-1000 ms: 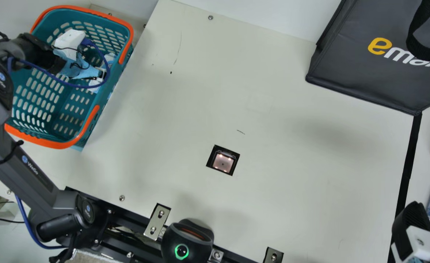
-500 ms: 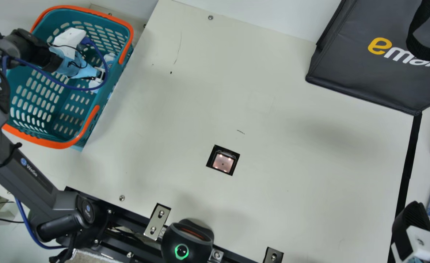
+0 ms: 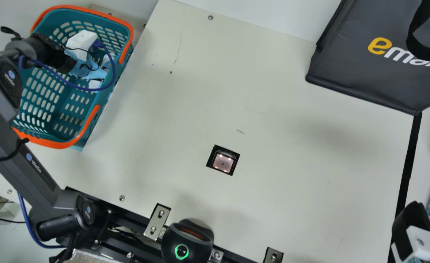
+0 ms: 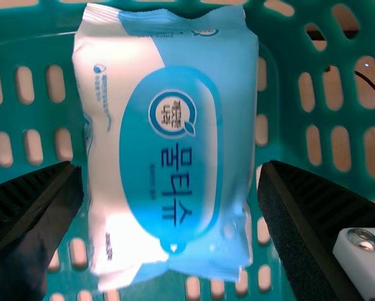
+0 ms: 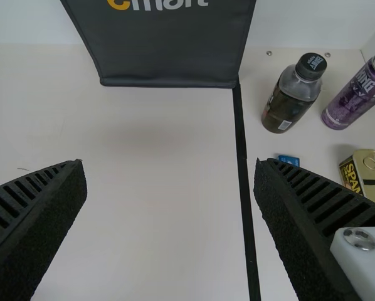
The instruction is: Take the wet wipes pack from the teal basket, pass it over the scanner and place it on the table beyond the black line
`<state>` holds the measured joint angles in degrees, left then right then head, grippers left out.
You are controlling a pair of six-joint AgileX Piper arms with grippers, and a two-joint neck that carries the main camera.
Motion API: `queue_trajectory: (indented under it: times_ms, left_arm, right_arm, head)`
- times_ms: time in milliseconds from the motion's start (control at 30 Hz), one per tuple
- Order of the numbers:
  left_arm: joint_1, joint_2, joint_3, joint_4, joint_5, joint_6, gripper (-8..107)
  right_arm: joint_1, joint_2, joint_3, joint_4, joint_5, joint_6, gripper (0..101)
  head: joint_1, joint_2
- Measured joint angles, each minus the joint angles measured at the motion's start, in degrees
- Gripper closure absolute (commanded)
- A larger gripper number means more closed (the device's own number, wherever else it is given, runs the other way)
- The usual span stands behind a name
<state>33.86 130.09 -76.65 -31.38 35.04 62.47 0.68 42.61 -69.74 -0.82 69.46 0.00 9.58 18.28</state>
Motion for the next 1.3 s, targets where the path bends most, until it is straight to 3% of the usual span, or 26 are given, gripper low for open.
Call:
queue_trajectory:
  times_ms: [367,867,1300]
  left_arm:
    - [-0.83,2.51,0.28,-4.81,-5.05,4.38,9]
    - [-0.62,1.23,2.86,-9.03,-8.01,8.25,107]
    - [1.02,-9.36,9.99,-3.51,-7.83,0.03,107]
  right_arm:
    - [0.0,0.0,0.0,0.0,-0.06,0.0,6]
    - [0.0,0.0,0.0,0.0,-0.06,0.0,6]
    - [0.0,0.0,0.0,0.0,-0.06,0.0,6]
  head:
    - [0.0,0.0]
    - [0.0,0.0]
    - [0.0,0.0]
